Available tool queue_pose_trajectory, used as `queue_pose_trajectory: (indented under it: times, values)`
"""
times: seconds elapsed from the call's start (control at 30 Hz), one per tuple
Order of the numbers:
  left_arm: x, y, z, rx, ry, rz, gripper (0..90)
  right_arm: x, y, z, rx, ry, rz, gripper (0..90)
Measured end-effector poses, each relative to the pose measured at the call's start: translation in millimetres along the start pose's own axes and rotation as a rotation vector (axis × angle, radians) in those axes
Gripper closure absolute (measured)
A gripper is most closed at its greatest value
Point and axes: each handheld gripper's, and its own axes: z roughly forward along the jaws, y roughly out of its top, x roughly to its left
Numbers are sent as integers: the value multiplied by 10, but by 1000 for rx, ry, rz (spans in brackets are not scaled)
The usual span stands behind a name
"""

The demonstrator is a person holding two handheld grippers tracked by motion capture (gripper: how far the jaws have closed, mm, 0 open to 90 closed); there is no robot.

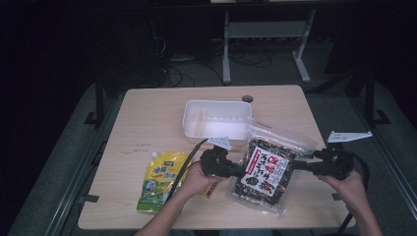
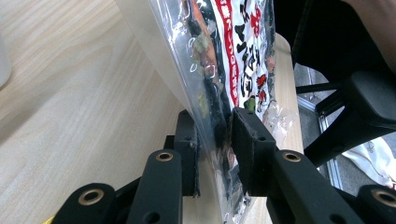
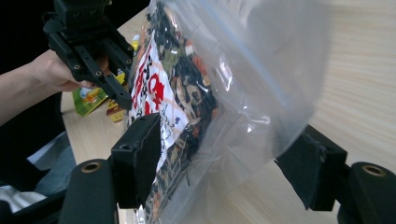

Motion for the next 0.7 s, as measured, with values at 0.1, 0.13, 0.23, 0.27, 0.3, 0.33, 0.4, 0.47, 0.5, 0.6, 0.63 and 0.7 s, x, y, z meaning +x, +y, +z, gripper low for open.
queue_pose_trajectory:
  times: [0.1, 0.13, 0.23, 0.27, 0.3, 0.33, 0.4, 0.47, 0.5, 0.6, 0.63, 0.7]
  values:
    - [-3, -2, -2, -5, -1, 10, 721, -27, -42, 82, 3, 37, 15, 327]
    - [-5, -2, -2, -7, -2, 9, 721, -35, -57, 112, 4, 49, 16, 333]
    - [-7, -2, -3, -9, -6, 12, 721, -44, -87, 188, 19, 85, 15, 403]
    - [-8, -2, -4, -9, -6, 14, 721, -42, -92, 203, 19, 94, 13, 417]
    - [-9, -2, -4, -9, -7, 14, 721, -40, -93, 216, 17, 107, 12, 440]
    - [-8, -2, -4, -10, -8, 14, 721, -38, -91, 222, 18, 114, 11, 467]
    - [-7, -4, -2, -11, -9, 13, 721, -23, -86, 235, 15, 139, 3, 513]
    - [0, -9, -1, -12, -10, 14, 721, -8, -84, 243, 15, 156, -2, 559]
    - [2, -13, -1, -13, -10, 12, 720, 4, -83, 248, 16, 161, -6, 579]
    - [7, -21, -2, -15, -11, 10, 719, 16, -83, 249, 14, 177, -7, 621]
    - [9, -21, -2, -14, -11, 11, 719, 19, -83, 249, 14, 178, -9, 642]
    - [18, -24, -3, -14, -10, 13, 717, 21, -84, 244, 12, 191, -10, 662]
